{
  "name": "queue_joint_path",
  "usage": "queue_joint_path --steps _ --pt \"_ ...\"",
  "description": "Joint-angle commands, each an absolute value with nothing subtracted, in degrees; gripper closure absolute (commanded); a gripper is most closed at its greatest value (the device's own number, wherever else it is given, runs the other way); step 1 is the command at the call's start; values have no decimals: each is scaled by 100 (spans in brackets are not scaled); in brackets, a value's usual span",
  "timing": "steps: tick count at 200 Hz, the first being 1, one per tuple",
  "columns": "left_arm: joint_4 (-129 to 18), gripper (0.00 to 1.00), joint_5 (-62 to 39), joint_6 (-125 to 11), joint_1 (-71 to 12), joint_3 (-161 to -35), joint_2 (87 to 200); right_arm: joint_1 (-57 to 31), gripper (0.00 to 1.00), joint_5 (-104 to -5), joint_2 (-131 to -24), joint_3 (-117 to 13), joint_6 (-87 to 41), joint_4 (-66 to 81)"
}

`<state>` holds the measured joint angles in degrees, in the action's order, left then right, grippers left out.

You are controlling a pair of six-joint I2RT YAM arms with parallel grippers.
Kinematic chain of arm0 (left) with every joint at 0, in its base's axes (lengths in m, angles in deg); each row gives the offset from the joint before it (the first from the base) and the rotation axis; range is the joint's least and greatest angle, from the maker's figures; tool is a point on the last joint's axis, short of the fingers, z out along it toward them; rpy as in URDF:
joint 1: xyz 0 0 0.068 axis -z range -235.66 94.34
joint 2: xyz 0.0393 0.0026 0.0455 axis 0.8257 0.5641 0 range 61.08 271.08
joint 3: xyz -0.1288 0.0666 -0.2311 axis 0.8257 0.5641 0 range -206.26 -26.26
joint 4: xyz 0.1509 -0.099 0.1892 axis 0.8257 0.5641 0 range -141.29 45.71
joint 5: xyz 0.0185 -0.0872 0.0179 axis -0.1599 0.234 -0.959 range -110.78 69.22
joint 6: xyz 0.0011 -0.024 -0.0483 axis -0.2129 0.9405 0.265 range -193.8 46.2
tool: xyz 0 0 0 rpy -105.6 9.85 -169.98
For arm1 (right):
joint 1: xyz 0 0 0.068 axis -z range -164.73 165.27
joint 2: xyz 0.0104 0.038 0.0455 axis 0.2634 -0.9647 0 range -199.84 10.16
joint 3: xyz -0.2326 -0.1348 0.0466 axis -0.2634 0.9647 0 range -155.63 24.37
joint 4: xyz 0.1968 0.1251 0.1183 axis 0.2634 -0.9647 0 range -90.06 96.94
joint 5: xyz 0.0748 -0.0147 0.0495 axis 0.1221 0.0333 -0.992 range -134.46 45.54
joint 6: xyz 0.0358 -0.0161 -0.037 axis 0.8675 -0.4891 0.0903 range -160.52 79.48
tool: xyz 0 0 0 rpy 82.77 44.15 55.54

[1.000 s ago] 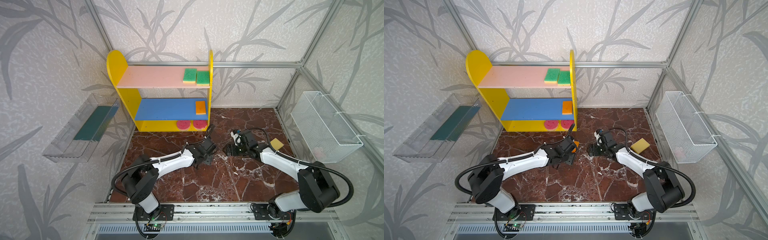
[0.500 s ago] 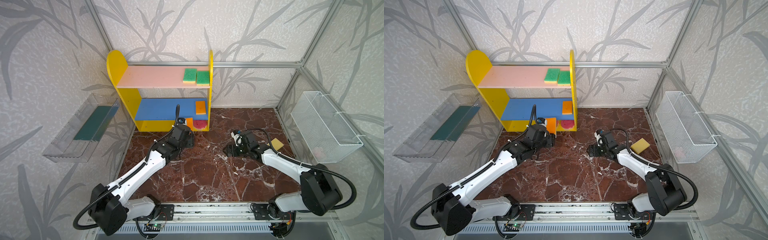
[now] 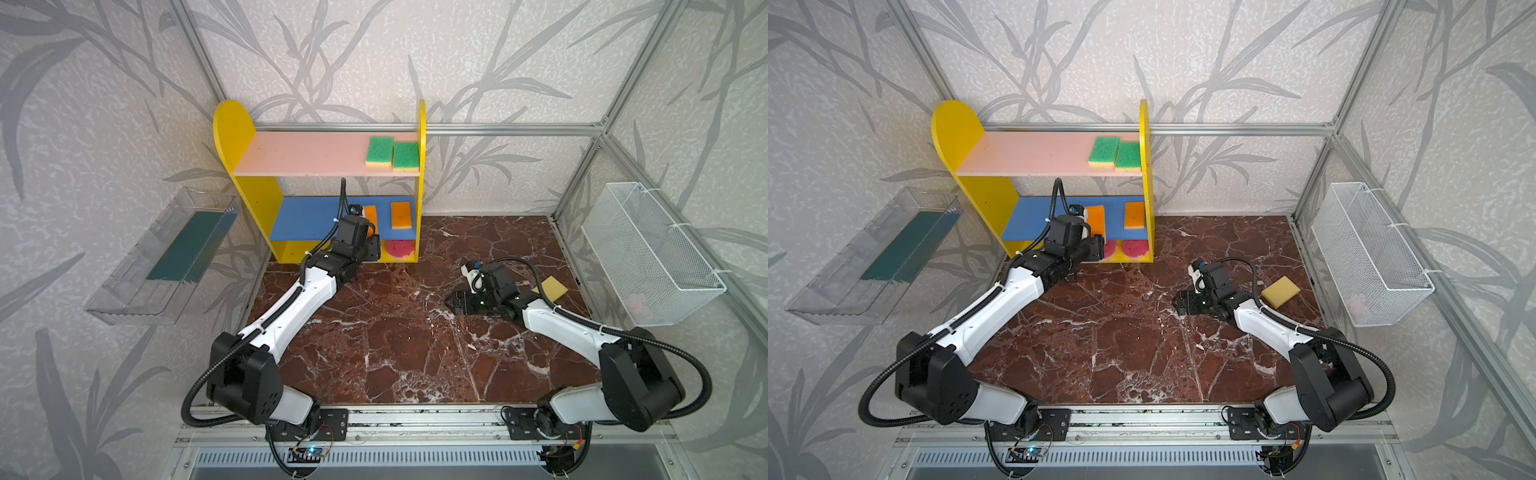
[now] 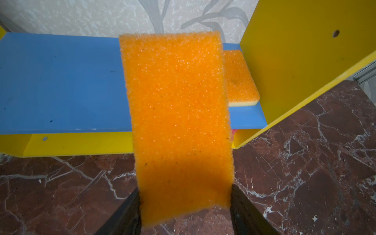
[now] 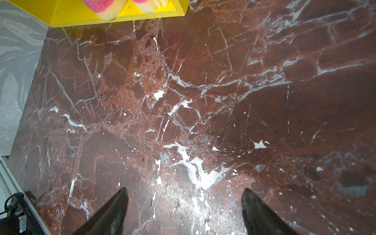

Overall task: Place and organize the cleaning sponges onto the shelf
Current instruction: 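Carry the sponge with the left gripper onto the blue shelf beside the orange sponge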

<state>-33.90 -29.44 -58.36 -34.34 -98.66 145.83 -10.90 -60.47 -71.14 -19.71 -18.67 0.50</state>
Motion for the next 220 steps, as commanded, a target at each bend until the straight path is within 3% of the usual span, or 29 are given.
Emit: queue_joint_path --steps 1,68,220 --pt "-3786 35 -2739 -6114 -3583 -10043 14825 -1079 14 -6175 -7093 -1949 -1808 227" --pt "-4440 35 -2380 -6025 -3788 -10458 15699 -1071 14 -6265 -7219 -1984 -1795 307" --pt "-4135 33 -2158 -5949 -3861 -11588 17063 -1082 14 -6273 -7317 -2011 -1863 307"
